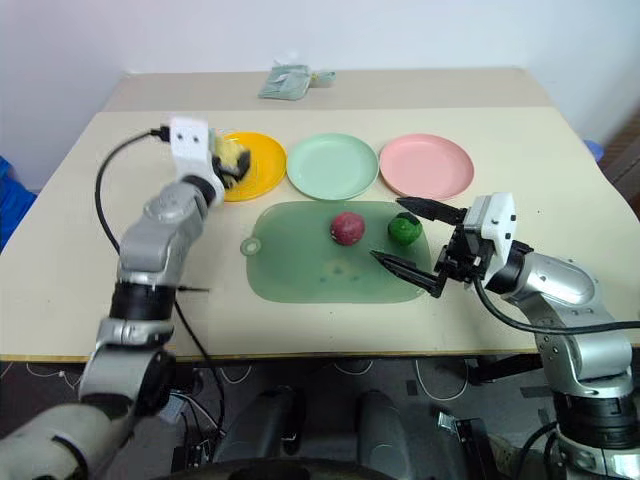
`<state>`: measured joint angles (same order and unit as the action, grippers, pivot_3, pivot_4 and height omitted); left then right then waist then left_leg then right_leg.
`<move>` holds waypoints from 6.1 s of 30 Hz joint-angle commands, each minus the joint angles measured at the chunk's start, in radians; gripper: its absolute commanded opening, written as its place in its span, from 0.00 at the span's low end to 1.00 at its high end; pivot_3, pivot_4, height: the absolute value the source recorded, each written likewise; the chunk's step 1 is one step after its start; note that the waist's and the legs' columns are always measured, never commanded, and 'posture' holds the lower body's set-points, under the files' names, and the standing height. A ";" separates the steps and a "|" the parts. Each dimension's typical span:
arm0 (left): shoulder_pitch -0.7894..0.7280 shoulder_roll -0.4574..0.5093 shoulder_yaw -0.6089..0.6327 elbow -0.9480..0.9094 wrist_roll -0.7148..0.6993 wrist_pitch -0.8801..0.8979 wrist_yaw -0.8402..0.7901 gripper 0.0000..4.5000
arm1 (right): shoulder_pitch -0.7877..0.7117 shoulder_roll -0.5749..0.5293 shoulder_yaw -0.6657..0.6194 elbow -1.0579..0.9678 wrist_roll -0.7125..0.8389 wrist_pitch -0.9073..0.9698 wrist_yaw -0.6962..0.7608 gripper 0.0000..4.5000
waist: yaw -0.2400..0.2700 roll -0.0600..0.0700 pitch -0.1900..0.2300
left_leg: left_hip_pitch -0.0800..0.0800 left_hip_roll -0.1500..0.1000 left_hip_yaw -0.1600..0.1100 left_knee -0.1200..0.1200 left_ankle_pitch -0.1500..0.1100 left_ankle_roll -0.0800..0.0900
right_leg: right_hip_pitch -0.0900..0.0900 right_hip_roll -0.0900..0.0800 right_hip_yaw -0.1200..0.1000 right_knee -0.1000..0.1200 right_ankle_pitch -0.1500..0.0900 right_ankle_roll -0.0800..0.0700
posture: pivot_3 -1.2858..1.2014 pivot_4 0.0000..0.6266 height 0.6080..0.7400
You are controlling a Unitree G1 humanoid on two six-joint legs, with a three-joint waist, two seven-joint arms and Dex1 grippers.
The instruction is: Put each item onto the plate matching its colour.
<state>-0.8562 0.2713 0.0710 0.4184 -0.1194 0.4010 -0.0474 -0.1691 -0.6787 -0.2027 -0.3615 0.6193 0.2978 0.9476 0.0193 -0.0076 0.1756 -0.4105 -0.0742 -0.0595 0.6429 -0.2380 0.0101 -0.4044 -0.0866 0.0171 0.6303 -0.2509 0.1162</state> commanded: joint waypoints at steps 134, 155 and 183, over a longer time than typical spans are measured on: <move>0.699 0.245 -0.001 -0.966 -0.541 0.159 -0.613 1.00 | -0.634 0.121 0.050 0.913 -0.358 -0.258 -0.001 0.99 | -0.030 0.003 0.003 | 0.001 0.002 0.000 -0.011 0.003 -0.005 | -0.005 0.001 0.005 -0.001 0.000 -0.002 | 0.52 0.24 1.00; 0.798 0.473 0.102 -0.991 -0.612 0.109 -0.921 1.00 | -0.348 0.090 0.117 0.572 -0.251 0.104 -0.014 0.99 | -0.030 0.006 0.005 | 0.001 0.002 0.001 -0.011 0.002 -0.004 | -0.005 -0.002 0.005 -0.001 -0.002 -0.007 | 0.52 0.24 1.00; 0.859 0.279 0.114 -0.975 -0.530 0.093 -0.552 1.00 | -0.734 0.337 0.200 0.920 -0.365 -0.157 -0.100 0.61 | -0.036 0.006 0.005 | 0.001 0.003 0.001 -0.011 0.003 -0.005 | -0.006 0.000 0.004 0.000 -0.001 -0.004 | 0.52 0.24 1.00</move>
<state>0.0161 0.5614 0.1788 -0.5462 -0.6700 0.5176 -0.6391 -0.8635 -0.3594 -0.0063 0.4849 0.2834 0.2069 0.8792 -0.0168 -0.0012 0.1803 -0.4091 -0.0715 -0.0584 0.6318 -0.2352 0.0048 -0.4109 -0.0868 0.0213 0.6307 -0.2518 0.1121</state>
